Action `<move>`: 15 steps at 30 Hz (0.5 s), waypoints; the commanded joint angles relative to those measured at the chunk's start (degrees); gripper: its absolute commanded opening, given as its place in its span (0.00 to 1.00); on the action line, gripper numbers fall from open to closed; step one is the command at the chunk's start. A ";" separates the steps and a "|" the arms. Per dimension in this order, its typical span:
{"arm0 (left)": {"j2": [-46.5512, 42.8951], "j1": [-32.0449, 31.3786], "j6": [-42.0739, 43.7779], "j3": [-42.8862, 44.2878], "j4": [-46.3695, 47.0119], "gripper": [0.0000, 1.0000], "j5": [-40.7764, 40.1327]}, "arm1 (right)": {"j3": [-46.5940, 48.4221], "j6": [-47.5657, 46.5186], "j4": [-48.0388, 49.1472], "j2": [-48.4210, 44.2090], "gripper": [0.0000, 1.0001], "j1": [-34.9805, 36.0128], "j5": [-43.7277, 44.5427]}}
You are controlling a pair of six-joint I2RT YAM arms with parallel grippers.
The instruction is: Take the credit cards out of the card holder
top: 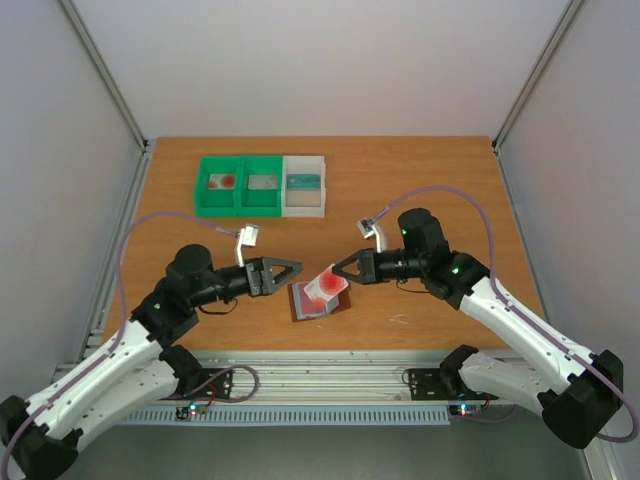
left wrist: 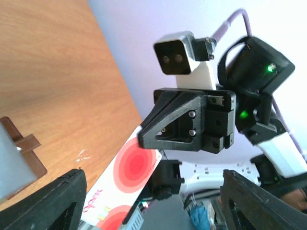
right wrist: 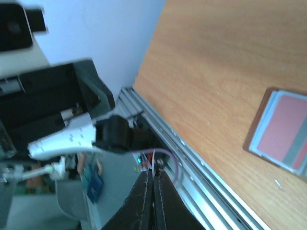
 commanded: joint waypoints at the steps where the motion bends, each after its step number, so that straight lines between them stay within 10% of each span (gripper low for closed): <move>1: -5.06 -0.08 -0.82 0.72 -6.87 0.78 -9.16 | -1.30 12.82 11.28 -2.32 0.01 0.21 6.83; 15: -5.87 -0.13 -11.68 -4.93 4.06 0.64 -11.07 | -4.49 28.18 31.20 -0.87 0.01 0.25 13.95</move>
